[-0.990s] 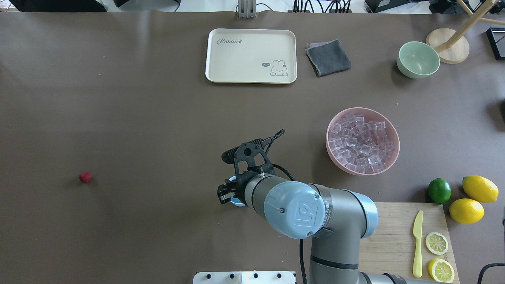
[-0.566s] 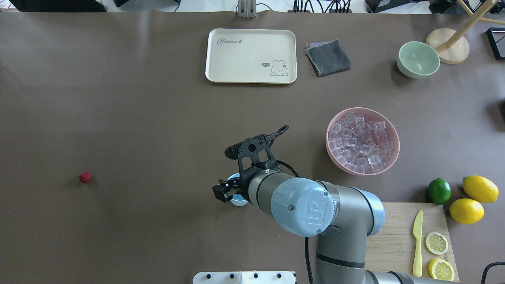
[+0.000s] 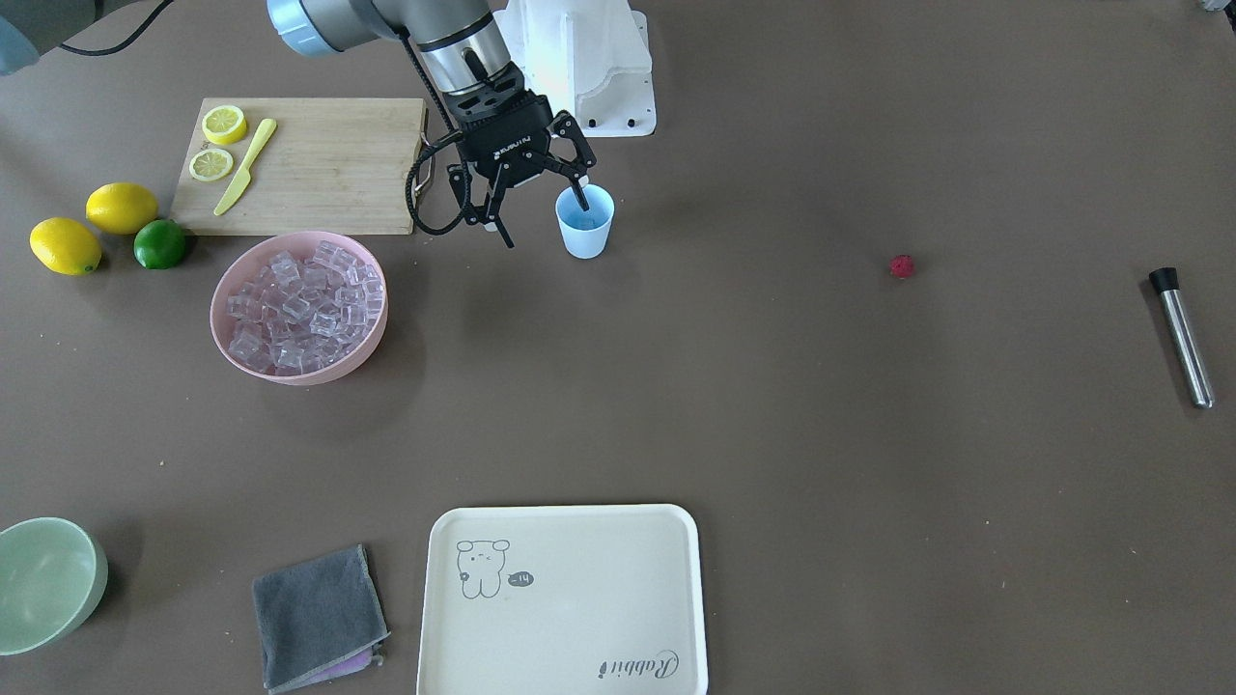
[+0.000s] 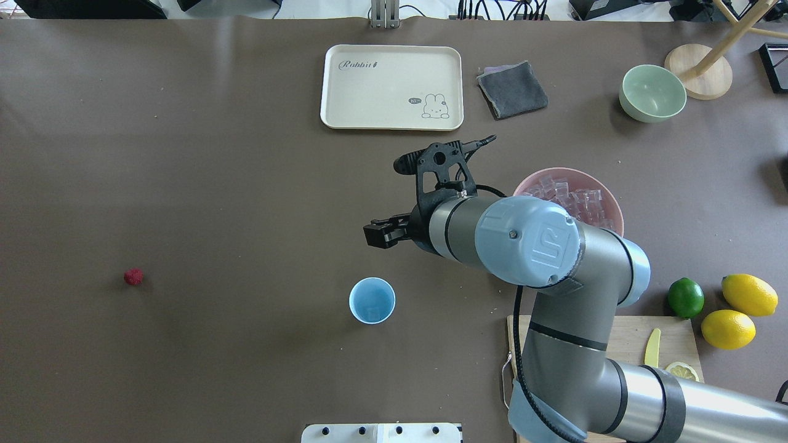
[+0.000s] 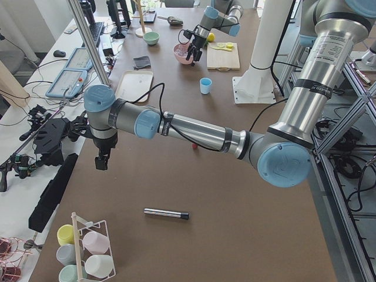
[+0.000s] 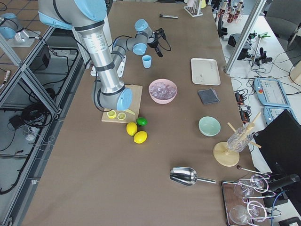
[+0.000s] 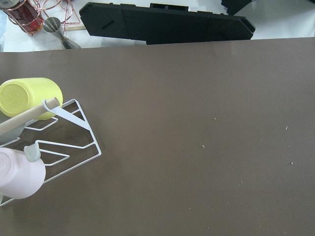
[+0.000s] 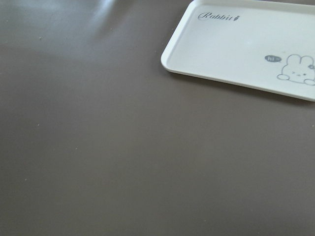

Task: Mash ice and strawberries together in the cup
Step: 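Move the right gripper back over the pink bowl of ice cubes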

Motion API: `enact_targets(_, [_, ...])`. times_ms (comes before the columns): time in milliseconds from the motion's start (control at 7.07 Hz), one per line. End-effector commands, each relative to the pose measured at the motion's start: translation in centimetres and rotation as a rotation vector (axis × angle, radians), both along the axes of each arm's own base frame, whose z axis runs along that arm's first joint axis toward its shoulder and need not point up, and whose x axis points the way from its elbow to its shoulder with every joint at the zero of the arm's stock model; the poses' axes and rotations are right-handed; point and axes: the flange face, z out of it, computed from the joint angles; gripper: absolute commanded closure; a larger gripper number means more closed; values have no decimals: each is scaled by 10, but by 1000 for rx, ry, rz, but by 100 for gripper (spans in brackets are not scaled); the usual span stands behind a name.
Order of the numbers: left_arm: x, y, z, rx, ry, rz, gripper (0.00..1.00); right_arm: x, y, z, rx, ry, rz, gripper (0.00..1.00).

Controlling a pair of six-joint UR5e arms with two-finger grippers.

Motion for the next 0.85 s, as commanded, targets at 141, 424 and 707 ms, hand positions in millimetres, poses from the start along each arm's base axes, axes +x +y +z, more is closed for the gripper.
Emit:
enact_targets(141, [-1,16,-12,26,34,5,1,61,-56,15,-36,-17,20,0])
enact_targets(424, [-1,17,-19,38,32,5,1,89,-76,35,-36,-76,66,0])
enact_targets(707, [1,15,-22,43,32,8,1,107,-92,52,-70,-63,91,0])
